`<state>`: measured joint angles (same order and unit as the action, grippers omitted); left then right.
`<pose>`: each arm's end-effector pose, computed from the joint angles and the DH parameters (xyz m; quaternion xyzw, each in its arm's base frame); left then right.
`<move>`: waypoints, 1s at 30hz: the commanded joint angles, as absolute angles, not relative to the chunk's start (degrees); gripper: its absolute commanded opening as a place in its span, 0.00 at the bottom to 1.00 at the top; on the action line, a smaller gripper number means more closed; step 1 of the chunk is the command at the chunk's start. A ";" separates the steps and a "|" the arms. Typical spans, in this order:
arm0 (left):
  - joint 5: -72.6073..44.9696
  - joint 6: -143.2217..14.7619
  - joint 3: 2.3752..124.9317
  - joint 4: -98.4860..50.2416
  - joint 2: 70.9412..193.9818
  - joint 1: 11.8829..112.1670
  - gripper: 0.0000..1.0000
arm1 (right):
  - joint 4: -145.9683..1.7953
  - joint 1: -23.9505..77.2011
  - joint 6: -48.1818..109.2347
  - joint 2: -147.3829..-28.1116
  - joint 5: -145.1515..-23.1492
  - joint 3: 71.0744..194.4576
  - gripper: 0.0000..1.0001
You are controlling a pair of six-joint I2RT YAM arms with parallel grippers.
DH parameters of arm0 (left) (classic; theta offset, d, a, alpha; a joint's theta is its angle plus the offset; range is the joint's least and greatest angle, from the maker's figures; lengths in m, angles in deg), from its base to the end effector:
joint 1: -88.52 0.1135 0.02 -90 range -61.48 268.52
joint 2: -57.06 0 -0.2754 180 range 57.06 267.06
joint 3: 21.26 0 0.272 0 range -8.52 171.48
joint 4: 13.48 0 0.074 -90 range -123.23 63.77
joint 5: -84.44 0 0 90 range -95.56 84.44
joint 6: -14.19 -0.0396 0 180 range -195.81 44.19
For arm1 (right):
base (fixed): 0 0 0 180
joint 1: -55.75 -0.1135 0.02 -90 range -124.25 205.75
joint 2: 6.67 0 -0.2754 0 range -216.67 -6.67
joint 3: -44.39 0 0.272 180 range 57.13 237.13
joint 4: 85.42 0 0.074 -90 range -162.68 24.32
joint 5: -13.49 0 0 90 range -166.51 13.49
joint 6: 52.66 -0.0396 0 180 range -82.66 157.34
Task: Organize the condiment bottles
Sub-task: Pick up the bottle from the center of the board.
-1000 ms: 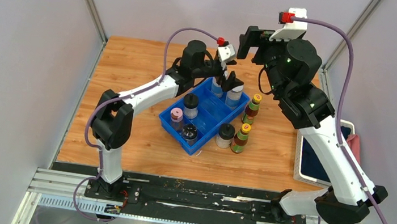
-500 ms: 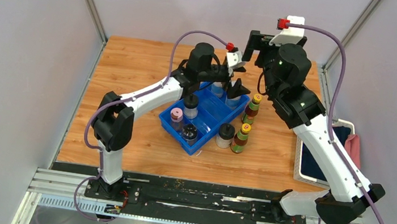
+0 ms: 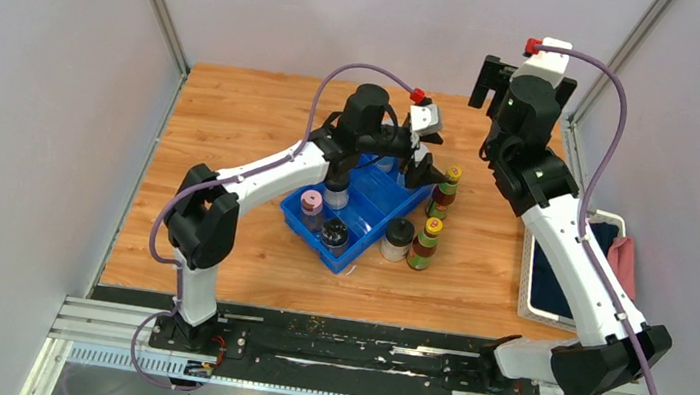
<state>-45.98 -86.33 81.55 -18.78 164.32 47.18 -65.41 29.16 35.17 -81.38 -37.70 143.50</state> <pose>0.3401 -0.3334 0.3378 0.5140 0.5480 -0.4154 0.5128 0.2790 0.1119 0.4995 0.1027 0.6780 -0.0468 0.7264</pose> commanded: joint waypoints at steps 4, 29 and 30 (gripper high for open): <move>-46.74 -86.27 83.16 -19.38 167.92 45.77 0.96 | -67.46 35.55 32.19 -79.80 -37.51 141.01 0.97; -44.44 -85.96 89.63 -19.41 176.25 44.24 0.95 | -68.68 43.25 28.25 -79.84 -43.61 138.40 0.96; -44.34 -86.00 89.65 -19.39 176.36 44.19 0.95 | -68.70 43.31 28.18 -79.80 -43.76 138.31 0.96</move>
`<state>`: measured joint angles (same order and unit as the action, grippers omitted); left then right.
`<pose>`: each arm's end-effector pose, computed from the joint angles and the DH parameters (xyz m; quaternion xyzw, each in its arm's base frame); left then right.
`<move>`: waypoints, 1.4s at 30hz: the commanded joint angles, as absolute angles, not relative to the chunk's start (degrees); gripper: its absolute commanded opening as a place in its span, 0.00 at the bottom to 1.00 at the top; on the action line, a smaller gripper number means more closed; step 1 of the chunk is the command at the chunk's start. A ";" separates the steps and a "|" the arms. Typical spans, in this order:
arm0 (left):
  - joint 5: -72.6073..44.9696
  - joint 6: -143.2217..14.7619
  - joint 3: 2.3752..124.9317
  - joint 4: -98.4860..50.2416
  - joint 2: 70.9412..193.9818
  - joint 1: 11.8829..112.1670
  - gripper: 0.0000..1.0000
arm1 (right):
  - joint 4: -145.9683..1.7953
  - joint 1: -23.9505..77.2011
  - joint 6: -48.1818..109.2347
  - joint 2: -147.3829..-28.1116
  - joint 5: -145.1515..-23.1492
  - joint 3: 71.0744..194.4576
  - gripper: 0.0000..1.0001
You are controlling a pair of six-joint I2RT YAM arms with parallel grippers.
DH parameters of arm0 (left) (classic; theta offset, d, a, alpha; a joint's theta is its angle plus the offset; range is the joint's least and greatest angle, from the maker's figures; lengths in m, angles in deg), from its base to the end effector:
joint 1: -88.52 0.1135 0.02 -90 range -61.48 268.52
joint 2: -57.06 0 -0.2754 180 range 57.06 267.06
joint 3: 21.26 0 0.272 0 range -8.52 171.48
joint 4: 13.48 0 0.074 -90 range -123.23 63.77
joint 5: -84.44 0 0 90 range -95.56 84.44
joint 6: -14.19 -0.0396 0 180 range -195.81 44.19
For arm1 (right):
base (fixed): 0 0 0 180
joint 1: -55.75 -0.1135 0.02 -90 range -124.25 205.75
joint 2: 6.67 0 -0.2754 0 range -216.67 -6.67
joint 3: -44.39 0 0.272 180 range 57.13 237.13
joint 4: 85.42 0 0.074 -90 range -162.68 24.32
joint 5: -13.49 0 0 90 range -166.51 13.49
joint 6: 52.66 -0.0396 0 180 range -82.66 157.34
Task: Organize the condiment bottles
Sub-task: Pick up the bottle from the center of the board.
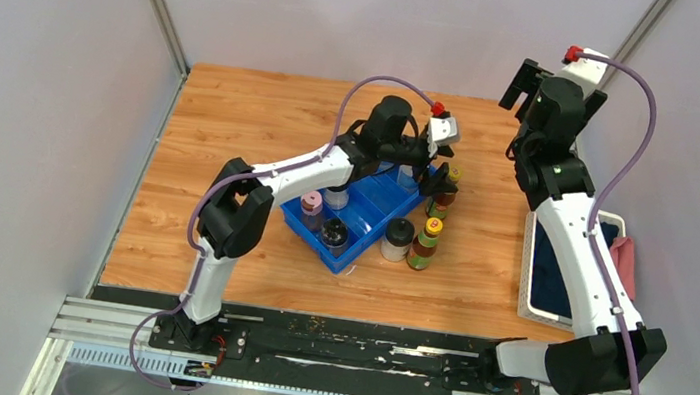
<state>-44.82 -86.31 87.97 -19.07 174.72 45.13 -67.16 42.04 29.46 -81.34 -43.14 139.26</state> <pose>0.3595 -0.3744 0.2922 0.5207 0.5680 -0.4181 0.4811 0.3058 0.0522 0.4766 0.1723 0.6754 -0.0670 0.7139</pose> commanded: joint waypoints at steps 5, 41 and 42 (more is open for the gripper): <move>-43.77 -85.92 90.00 -19.38 176.91 43.81 0.95 | -68.99 43.61 27.87 -79.55 -44.41 137.93 0.96; -38.37 -84.60 92.28 -19.41 180.81 43.17 0.74 | -70.57 44.77 26.65 -79.50 -46.94 135.98 0.92; -38.27 -84.53 92.29 -19.42 180.87 43.13 0.73 | -70.57 44.77 26.65 -79.37 -46.95 135.93 0.92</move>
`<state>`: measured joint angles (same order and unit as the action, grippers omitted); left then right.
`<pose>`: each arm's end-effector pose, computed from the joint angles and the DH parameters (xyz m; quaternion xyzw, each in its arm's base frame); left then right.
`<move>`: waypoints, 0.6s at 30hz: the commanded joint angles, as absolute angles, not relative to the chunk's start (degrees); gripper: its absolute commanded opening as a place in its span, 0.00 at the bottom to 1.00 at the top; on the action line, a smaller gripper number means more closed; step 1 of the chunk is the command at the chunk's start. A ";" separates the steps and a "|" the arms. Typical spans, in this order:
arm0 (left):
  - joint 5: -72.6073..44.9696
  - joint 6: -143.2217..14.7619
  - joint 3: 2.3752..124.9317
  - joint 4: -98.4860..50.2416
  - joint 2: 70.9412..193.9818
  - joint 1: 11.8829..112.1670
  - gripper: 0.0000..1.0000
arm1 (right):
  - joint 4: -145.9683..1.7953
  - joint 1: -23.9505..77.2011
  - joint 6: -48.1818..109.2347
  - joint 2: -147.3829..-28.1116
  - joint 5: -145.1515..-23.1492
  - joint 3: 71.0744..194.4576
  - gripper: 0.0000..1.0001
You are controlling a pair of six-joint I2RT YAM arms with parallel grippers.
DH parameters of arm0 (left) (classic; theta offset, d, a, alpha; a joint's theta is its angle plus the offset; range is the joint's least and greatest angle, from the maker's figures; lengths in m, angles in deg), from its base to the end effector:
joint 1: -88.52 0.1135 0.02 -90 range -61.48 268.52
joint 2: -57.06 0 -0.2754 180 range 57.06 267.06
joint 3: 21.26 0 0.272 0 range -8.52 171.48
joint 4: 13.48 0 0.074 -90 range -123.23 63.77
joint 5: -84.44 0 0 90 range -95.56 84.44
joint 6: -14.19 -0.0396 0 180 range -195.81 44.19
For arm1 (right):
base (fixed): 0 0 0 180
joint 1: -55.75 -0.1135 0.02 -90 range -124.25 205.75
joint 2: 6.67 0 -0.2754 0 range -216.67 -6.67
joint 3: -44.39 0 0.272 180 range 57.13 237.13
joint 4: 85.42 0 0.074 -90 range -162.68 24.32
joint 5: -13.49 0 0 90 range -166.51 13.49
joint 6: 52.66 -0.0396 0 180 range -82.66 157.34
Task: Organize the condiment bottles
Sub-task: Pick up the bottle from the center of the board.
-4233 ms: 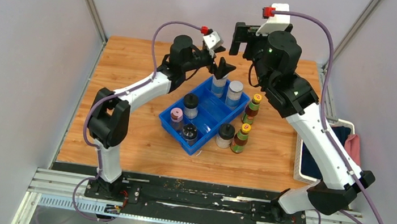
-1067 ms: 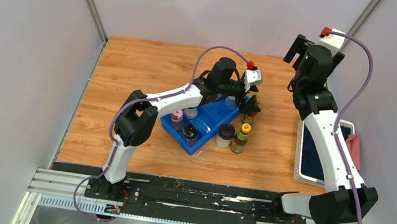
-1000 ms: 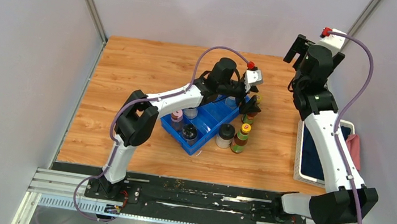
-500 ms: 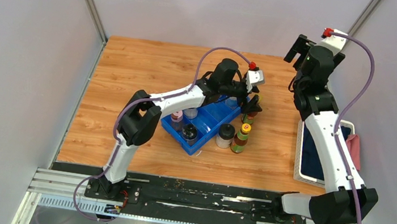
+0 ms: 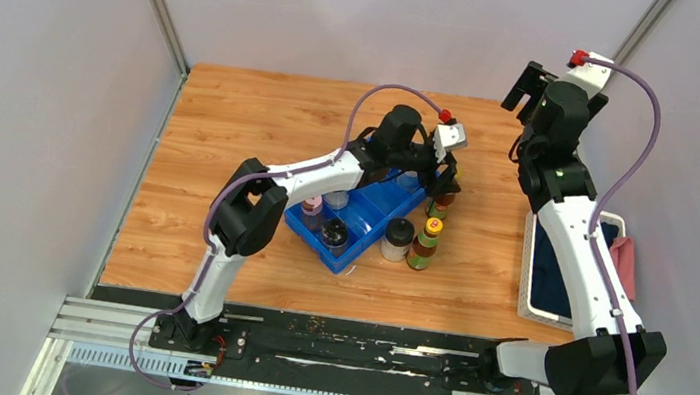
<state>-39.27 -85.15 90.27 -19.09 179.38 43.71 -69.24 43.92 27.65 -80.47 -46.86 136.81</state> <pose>0.3655 -0.3941 0.2651 0.5035 0.6033 -0.3958 0.4753 0.3067 0.0442 0.4694 0.1722 0.6722 -0.0436 0.7187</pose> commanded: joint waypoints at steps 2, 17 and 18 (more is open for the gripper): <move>-38.17 -84.53 92.38 -19.44 180.97 43.17 0.71 | -70.57 44.79 26.64 -79.46 -46.92 135.96 0.92; -38.25 -83.90 93.17 -19.37 181.62 43.11 0.43 | -70.66 44.81 26.69 -79.45 -46.83 136.03 0.86; -38.25 -83.83 93.17 -19.39 181.58 43.09 0.41 | -70.68 44.80 26.66 -79.48 -46.88 135.98 0.86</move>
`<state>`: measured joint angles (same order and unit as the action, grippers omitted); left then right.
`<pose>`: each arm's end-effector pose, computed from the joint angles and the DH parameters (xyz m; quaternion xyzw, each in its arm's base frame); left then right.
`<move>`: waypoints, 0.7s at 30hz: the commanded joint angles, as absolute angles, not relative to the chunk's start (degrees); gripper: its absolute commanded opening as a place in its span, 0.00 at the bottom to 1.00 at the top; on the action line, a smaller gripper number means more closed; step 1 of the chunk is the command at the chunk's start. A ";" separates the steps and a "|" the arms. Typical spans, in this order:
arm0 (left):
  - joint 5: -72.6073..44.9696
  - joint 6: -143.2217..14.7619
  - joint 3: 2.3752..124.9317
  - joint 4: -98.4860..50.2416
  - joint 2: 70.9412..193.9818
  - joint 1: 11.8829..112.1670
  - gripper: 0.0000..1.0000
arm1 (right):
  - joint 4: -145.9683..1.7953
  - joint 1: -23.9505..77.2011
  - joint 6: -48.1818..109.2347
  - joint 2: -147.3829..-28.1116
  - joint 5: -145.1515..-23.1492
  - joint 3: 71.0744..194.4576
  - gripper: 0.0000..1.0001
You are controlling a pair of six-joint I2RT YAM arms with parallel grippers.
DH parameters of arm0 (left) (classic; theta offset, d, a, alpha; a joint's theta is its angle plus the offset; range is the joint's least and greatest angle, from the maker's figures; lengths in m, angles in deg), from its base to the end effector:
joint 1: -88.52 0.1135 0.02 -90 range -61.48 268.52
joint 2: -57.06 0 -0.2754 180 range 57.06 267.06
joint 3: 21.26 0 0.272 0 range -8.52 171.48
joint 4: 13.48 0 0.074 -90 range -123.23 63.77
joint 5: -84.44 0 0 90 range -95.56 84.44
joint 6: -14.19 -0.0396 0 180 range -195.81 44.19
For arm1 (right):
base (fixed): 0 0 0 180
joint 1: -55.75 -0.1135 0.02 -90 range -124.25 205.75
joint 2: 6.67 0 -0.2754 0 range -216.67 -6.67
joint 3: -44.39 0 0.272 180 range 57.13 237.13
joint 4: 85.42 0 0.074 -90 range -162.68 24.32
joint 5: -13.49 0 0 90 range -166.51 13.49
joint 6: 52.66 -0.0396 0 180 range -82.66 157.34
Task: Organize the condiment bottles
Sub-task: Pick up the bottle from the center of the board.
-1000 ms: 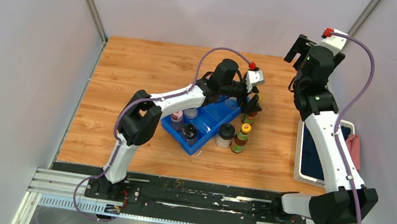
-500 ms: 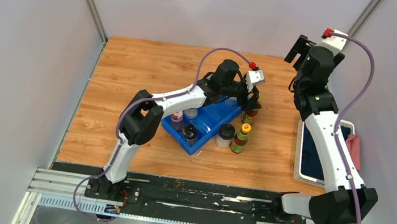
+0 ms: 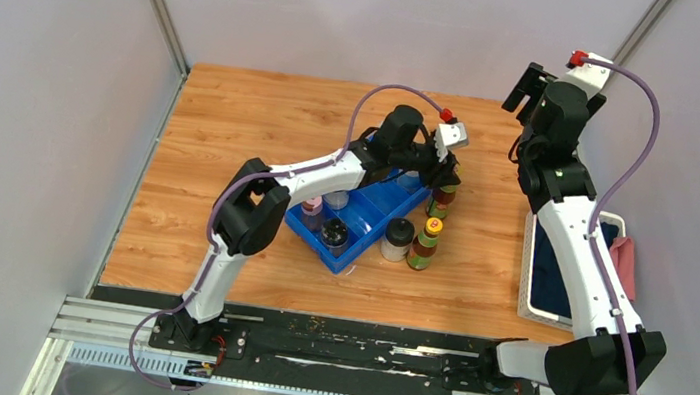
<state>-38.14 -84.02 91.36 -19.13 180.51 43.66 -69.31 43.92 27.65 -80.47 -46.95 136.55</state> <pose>0.3691 -0.3974 0.2617 0.4937 0.6130 -0.3939 0.4747 0.3071 0.0444 0.4679 0.1713 0.6735 -0.0436 0.7178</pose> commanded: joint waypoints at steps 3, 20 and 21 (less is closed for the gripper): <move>-38.34 -83.81 93.17 -19.37 181.46 43.08 0.33 | -70.76 44.90 26.67 -79.46 -46.96 135.97 0.85; -38.13 -84.25 92.30 -19.45 179.81 42.07 0.00 | -70.49 44.91 26.15 -79.17 -46.96 135.86 0.83; -38.08 -84.25 92.30 -19.39 179.63 42.05 0.00 | -70.49 44.88 26.05 -79.18 -46.95 135.87 0.83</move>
<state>-37.87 -84.08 91.45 -19.16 180.58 43.05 -69.50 43.92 27.39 -80.47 -46.97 136.55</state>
